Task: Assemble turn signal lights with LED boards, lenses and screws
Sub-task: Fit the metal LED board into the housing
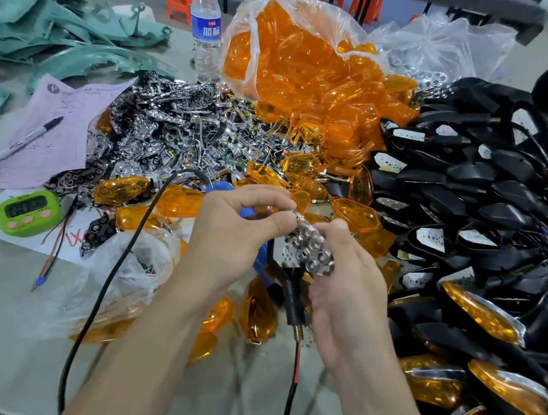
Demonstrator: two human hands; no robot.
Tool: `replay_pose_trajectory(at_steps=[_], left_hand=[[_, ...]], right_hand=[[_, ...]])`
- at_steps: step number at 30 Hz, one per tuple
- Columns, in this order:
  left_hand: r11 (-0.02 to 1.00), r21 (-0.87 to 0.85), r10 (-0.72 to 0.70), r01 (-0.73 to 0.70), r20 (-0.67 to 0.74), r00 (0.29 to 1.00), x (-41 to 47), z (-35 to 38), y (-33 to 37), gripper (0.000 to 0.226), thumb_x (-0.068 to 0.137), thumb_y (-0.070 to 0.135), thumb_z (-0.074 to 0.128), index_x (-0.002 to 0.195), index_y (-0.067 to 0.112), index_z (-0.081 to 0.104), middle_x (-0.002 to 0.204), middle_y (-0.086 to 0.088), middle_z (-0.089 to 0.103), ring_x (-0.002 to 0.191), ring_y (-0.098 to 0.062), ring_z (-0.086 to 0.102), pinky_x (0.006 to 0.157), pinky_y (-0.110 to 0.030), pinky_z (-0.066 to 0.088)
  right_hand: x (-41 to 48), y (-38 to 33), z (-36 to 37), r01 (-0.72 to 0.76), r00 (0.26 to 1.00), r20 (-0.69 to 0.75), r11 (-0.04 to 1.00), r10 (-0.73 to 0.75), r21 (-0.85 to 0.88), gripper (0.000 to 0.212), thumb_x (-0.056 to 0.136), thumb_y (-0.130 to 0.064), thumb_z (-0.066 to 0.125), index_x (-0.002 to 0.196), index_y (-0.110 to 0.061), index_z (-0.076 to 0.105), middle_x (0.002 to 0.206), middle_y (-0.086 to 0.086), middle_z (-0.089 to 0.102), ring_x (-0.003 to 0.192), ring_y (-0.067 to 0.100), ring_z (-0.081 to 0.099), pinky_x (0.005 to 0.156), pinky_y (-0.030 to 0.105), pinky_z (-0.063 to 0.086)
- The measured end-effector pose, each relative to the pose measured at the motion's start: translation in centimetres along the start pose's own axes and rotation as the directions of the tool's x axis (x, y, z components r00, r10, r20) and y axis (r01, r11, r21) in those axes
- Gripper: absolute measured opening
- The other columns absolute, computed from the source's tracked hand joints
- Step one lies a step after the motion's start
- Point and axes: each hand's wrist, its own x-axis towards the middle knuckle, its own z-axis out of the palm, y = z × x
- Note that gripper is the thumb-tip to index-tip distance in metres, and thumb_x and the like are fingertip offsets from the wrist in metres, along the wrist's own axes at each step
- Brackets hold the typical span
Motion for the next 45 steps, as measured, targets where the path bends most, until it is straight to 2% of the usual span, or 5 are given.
replay_pose_trajectory(at_steps=[8,17,28,35,45], left_hand=[[0.973,0.037,-0.23,0.228,0.196,0.953,-0.5,-0.5,-0.7,0.049,0.093,0.025,0.077,0.136,0.041,0.062,0.107,0.026,0.074,0.1,0.0,0.071,0.091,-0.033,0.06],[0.965,-0.032,-0.257,0.26,0.085,0.963,-1.1,0.0,-1.6,0.041,0.098,-0.005,0.059,0.109,0.03,0.078,0.095,-0.005,0.079,0.076,-0.021,0.077,0.053,-0.034,0.06],[0.944,-0.093,-0.304,0.317,0.128,0.944,-0.5,-0.3,-1.6,0.051,0.093,-0.003,0.064,0.092,0.045,0.081,0.086,0.001,0.079,0.069,-0.016,0.075,0.054,-0.037,0.061],[0.942,-0.083,-0.317,0.326,0.109,0.942,-0.4,-0.4,-1.6,0.023,0.095,0.013,0.072,0.108,0.031,0.081,0.093,-0.01,0.078,0.072,-0.02,0.074,0.059,-0.04,0.061],[0.848,-0.187,-0.455,0.496,0.222,0.862,-0.1,-1.4,-1.7,0.033,0.092,-0.003,0.066,0.114,0.017,0.078,0.099,-0.011,0.08,0.076,-0.022,0.077,0.048,-0.025,0.056]], right_hand=[[0.8,0.6,0.0,0.094,0.988,-0.091,0.962,-0.121,-0.258,0.023,0.1,-0.011,0.064,0.089,-0.03,0.073,0.09,0.003,0.077,0.082,0.021,0.075,0.068,0.038,0.062],[0.9,-0.1,-0.1,0.01,0.976,-0.218,0.995,-0.032,-0.101,0.017,0.092,-0.01,0.073,0.077,-0.017,0.078,0.082,0.003,0.076,0.075,0.014,0.069,0.069,0.035,0.058],[0.9,-1.2,-0.7,0.212,0.974,-0.002,0.908,-0.228,-0.361,0.035,0.098,-0.013,0.068,0.074,-0.032,0.084,0.077,-0.009,0.078,0.068,-0.002,0.068,0.062,0.01,0.05],[0.9,-0.7,-0.3,0.118,0.99,-0.049,0.964,-0.133,-0.239,0.021,0.096,0.001,0.067,0.088,-0.014,0.08,0.08,0.008,0.078,0.061,0.015,0.069,0.058,0.025,0.057],[1.1,-0.5,-0.8,0.049,0.971,-0.152,0.782,-0.182,-0.622,0.021,0.083,-0.015,0.084,0.079,-0.035,0.082,0.073,-0.011,0.077,0.063,0.006,0.07,0.063,0.031,0.059]])
